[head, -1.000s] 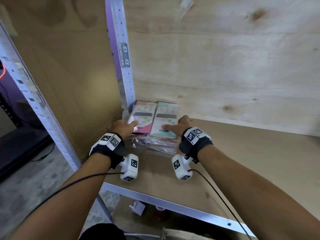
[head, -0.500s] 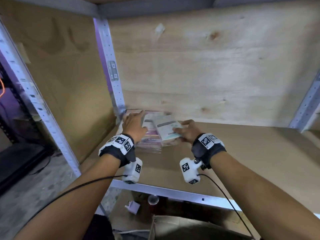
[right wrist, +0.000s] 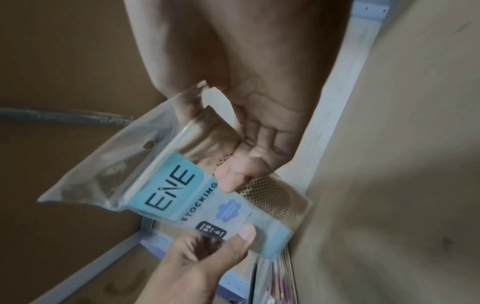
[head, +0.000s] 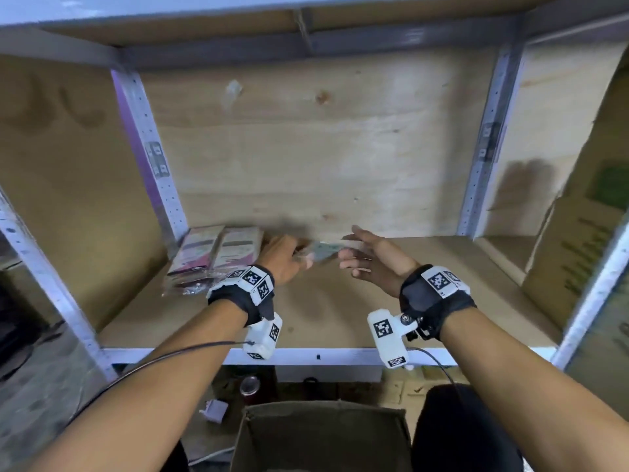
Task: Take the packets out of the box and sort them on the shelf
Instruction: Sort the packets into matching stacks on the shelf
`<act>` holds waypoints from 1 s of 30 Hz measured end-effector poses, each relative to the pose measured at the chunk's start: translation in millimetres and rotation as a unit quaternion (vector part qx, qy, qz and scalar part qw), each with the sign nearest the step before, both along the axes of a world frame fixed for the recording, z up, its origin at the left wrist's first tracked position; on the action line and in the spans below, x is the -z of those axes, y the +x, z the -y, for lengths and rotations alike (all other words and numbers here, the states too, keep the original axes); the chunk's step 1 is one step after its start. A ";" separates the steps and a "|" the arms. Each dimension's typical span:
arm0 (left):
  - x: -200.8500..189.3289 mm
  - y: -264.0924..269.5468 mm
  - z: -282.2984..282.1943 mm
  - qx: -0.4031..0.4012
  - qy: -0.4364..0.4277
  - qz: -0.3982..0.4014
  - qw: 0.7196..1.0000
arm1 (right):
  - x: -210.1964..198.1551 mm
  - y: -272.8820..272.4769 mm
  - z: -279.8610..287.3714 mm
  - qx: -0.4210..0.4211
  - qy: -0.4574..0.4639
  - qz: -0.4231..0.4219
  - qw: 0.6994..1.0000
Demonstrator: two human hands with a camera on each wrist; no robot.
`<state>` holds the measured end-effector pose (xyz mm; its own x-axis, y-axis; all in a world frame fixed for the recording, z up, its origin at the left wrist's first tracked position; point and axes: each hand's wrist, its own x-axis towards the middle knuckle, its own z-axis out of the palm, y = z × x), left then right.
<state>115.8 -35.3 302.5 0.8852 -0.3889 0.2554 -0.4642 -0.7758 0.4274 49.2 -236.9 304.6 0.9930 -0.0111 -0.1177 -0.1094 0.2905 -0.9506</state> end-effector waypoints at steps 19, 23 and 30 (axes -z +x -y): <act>53.1 42.0 66.5 0.105 -0.346 -0.248 0.899 | 63.5 29.2 62.4 0.086 -0.285 0.047 0.954; 70.9 54.1 73.3 0.075 -0.407 -0.308 0.856 | 72.2 35.5 66.8 0.058 -0.236 0.030 0.969; 75.1 65.2 84.5 0.121 -0.388 -0.407 0.818 | 81.5 54.5 79.8 0.128 -0.209 -0.021 0.969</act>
<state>181.0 -119.8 227.4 0.8060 -0.5781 -0.1275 0.1196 -0.0520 0.9915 103.7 -316.7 223.0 0.9457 -0.3120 -0.0908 -0.1265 -0.0961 -0.9873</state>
